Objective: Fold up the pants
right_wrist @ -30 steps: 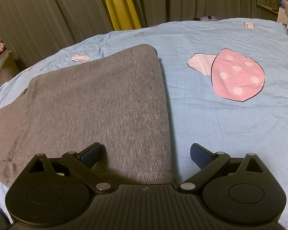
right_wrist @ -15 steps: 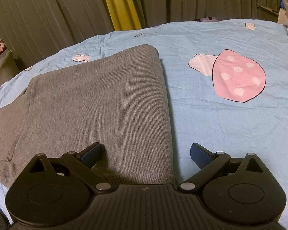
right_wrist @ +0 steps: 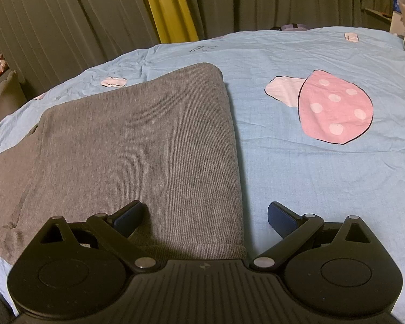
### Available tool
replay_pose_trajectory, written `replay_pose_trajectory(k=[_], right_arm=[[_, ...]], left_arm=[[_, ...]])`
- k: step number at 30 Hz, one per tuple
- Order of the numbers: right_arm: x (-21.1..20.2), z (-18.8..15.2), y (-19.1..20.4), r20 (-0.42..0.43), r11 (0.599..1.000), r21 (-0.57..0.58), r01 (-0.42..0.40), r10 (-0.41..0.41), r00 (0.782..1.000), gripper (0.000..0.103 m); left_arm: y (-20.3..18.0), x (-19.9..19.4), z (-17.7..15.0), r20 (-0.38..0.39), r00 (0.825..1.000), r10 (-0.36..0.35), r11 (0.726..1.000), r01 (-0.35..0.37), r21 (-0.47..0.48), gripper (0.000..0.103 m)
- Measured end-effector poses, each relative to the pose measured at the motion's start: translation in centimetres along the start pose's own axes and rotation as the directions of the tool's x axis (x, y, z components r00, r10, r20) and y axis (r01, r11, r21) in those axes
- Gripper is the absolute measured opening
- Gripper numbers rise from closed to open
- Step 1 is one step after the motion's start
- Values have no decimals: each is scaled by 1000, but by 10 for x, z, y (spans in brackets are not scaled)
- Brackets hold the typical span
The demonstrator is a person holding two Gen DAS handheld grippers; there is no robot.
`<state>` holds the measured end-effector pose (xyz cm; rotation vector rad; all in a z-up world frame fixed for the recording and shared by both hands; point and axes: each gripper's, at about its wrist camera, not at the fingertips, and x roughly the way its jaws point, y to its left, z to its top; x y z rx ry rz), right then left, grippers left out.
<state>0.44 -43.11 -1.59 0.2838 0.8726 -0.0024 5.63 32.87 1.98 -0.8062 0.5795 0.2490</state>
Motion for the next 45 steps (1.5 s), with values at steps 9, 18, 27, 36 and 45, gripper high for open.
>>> replay_pose_trajectory(k=[9, 18, 27, 36, 45], right_arm=[[-12, 5, -18, 56, 993, 115, -37, 31, 998, 99], [-31, 6, -39, 134, 966, 233, -115, 85, 987, 99], [-43, 5, -53, 184, 929, 311, -202, 149, 971, 99], [-65, 17, -29, 242, 866, 277, -417, 357, 902, 99], [10, 31, -15, 10, 771, 466, -434, 486, 874, 88]], left_arm=[[-172, -89, -55, 134, 962, -239, 847, 139, 513, 27], [-302, -70, -250, -245, 933, -265, 502, 351, 791, 30], [-269, -63, -304, -340, 936, -89, 464, 341, 818, 95], [-158, -62, -184, 22, 990, 136, 858, -129, 498, 99], [-129, -39, -167, -71, 986, 153, 944, -125, 305, 98]])
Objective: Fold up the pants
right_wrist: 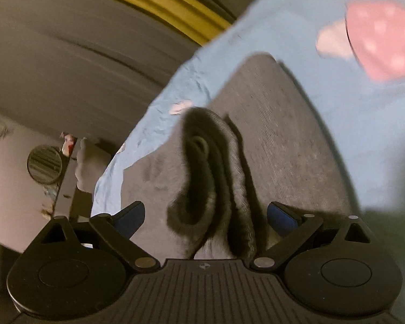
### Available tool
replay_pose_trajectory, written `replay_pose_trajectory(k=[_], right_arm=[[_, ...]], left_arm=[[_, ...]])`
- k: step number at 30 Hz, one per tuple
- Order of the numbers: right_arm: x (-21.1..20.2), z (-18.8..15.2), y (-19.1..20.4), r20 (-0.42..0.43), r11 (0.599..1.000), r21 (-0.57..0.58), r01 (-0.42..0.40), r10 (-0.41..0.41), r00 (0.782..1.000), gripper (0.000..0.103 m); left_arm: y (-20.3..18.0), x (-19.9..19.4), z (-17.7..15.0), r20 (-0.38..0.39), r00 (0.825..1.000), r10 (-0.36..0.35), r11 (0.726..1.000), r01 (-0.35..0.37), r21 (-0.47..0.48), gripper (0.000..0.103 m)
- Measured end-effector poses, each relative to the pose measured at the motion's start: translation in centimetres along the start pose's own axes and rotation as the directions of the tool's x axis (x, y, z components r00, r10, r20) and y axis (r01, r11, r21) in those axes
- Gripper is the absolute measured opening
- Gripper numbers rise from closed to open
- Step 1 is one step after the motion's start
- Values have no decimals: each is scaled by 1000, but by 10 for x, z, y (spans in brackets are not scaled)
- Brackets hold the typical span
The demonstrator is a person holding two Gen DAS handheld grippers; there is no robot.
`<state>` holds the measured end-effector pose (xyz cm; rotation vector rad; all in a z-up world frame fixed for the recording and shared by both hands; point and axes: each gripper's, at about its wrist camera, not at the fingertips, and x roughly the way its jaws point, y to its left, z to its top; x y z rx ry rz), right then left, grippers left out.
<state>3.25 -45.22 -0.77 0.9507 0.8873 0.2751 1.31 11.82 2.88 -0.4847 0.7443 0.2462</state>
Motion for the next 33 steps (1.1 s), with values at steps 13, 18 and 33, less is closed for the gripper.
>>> replay_pose_trajectory(k=[13, 18, 33], right_arm=[[47, 10, 21, -110, 1000, 10, -14, 15, 994, 90], [49, 2, 53, -68, 982, -151, 115, -126, 990, 42], [-20, 27, 94, 101, 985, -174, -19, 37, 994, 40]], left_arm=[[1, 4, -1, -4, 1000, 2, 1000, -2, -5, 98], [-1, 2, -2, 19, 1000, 17, 1000, -16, -5, 98], [-3, -4, -4, 27, 999, 20, 1000, -20, -3, 98]])
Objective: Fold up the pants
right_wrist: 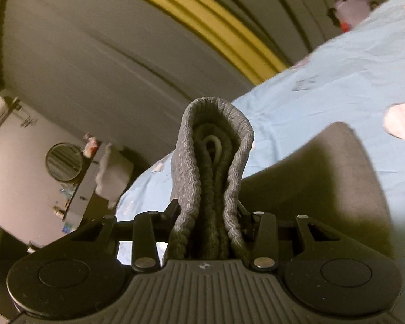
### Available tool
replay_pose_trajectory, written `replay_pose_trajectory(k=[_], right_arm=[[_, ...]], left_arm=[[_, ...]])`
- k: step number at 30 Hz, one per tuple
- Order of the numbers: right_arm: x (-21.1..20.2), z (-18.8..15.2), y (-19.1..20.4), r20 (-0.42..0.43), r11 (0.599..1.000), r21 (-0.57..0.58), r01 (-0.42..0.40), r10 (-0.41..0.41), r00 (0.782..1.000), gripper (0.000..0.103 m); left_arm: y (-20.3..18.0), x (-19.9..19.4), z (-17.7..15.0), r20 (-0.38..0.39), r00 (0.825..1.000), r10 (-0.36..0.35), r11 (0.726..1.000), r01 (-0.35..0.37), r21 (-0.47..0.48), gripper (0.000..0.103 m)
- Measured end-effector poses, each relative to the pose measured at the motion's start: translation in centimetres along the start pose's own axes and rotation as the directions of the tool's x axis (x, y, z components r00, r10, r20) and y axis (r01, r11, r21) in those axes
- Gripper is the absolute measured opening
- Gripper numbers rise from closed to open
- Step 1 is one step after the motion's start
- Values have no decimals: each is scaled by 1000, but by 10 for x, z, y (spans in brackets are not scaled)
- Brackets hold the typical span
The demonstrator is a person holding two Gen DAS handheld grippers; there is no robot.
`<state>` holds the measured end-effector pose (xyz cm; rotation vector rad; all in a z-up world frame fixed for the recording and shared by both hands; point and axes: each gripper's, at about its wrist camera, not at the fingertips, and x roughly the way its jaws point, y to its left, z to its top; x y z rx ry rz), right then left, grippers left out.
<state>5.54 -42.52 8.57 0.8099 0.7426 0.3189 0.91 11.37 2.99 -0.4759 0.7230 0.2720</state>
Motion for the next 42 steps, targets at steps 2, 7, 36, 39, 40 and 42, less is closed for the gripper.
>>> replay_pose_trajectory(k=[2, 7, 36, 39, 40, 42], right_arm=[[-3, -4, -10, -3, 1000, 20, 23, -23, 1000, 40], [-7, -11, -20, -2, 998, 21, 51, -51, 999, 40], [-28, -24, -106, 43, 984, 180, -4, -3, 999, 99], [-23, -25, -106, -1, 982, 183, -52, 53, 999, 98], [-20, -28, -103, -27, 985, 169, -22, 27, 999, 97], [-9, -30, -104, -73, 986, 167, 0, 12, 997, 84]], left_arm=[[-1, 0, 0, -1, 1000, 2, 1000, -2, 8, 98], [-2, 1, -1, -6, 1000, 3, 1000, -3, 15, 98], [-33, 25, -10, -162, 985, 52, 979, -18, 202, 99], [-32, 26, -9, -169, 984, 51, 981, -18, 191, 99], [-32, 26, -10, -170, 984, 52, 982, -19, 189, 99], [-32, 25, -10, -168, 984, 53, 982, -21, 189, 99]])
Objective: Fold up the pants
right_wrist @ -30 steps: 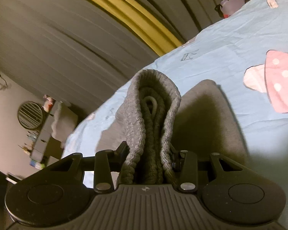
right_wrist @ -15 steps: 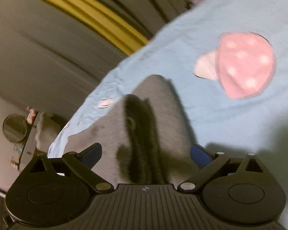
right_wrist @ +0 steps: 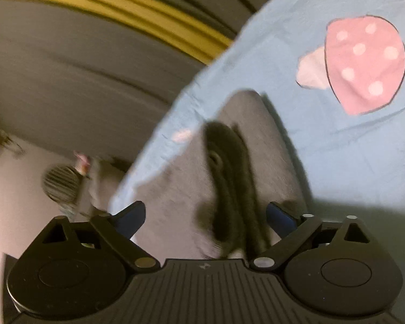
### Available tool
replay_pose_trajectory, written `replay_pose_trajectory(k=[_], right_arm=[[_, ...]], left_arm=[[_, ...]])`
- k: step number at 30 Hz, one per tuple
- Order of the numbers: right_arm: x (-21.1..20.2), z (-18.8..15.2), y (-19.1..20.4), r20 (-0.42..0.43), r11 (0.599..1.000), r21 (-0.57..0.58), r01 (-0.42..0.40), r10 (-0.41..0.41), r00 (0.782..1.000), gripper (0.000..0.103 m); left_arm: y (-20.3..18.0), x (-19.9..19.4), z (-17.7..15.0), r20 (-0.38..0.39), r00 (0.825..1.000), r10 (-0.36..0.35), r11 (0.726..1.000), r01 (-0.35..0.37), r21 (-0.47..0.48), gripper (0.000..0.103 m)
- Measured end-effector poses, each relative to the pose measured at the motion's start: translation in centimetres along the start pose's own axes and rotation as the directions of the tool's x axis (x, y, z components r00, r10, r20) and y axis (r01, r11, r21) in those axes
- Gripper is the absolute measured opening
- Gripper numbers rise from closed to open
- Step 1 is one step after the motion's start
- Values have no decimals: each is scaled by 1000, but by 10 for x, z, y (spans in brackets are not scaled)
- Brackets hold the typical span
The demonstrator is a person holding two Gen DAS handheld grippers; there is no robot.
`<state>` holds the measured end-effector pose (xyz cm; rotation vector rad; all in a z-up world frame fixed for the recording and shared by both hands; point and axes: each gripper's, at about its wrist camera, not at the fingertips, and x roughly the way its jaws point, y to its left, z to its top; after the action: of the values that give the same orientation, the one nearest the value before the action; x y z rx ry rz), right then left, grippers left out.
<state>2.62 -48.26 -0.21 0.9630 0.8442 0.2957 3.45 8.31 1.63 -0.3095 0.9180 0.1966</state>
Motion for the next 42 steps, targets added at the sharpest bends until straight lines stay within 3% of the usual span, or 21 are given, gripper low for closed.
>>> replay_pose_trajectory(k=[3, 8, 10, 11, 14, 19, 20, 21, 23, 27, 29, 31, 32, 34, 36, 37, 39, 42], right_arm=[[13, 0, 1, -39, 999, -15, 32, -32, 999, 71], [19, 2, -6, -28, 1000, 19, 0, 1, 1000, 71], [19, 0, -6, -16, 1000, 17, -2, 3, 1000, 51], [20, -2, -4, -9, 1000, 1, 3, -3, 1000, 47], [16, -5, 1, 15, 999, -36, 1, -1, 1000, 46], [31, -4, 1, 7, 1000, -18, 14, -14, 1000, 57], [32, -5, 4, 13, 999, -32, 23, -23, 1000, 56], [31, -6, 8, 32, 998, -52, 46, -44, 999, 46], [25, -10, 15, 68, 996, -76, 51, -46, 997, 40], [-2, -13, 34, 155, 987, -159, -7, 32, 987, 38], [-9, -8, 33, 156, 987, -157, -23, 47, 987, 38], [-5, -3, 25, 123, 987, -152, 46, -28, 992, 43], [-4, -2, 24, 143, 975, -181, 131, -106, 984, 54], [-8, 1, 25, 212, 929, -242, 280, -231, 950, 59], [-15, 11, 16, 198, 945, -205, 253, -213, 957, 89], [-15, 14, 11, 181, 956, -178, 232, -200, 963, 95], [-14, 20, 0, 142, 973, -126, 191, -173, 975, 98], [3, 26, -21, 15, 990, -30, 135, -134, 991, 99]], left_arm=[[0, 0, 0, -1, 1000, -2, 1000, 2, 1, 99], [1, -1, 0, -4, 1000, -4, 1000, 4, -3, 99], [0, -1, 0, -5, 1000, -1, 1000, 1, 1, 99], [1, -1, 0, -7, 1000, 0, 1000, 0, 0, 99], [2, -2, -1, -10, 1000, -4, 1000, 4, -11, 99], [0, -3, -2, -12, 1000, -1, 1000, 1, -8, 99], [0, -3, -2, -13, 1000, 0, 1000, -1, -7, 99], [1, -3, -2, -14, 1000, 2, 1000, -2, -6, 99], [1, -3, -2, -15, 1000, 2, 1000, -2, -6, 99], [0, -3, -2, -15, 1000, -2, 1000, 2, 3, 99], [-1, -3, -3, -11, 1000, 0, 1000, 0, 13, 99], [-3, -3, -3, -11, 1000, 2, 1000, -1, 24, 99], [-4, -2, -3, -10, 1000, 4, 1000, -4, 30, 99], [-5, -2, -2, -10, 1000, 5, 999, -5, 39, 99], [-4, -2, -1, -12, 1000, -7, 999, 8, 43, 99], [-3, -2, 1, -19, 1000, -23, 999, 24, 45, 99], [-1, 1, 5, -39, 997, -65, 997, 67, 41, 99], [2, 13, 16, -96, 984, -149, 988, 152, 21, 99]])
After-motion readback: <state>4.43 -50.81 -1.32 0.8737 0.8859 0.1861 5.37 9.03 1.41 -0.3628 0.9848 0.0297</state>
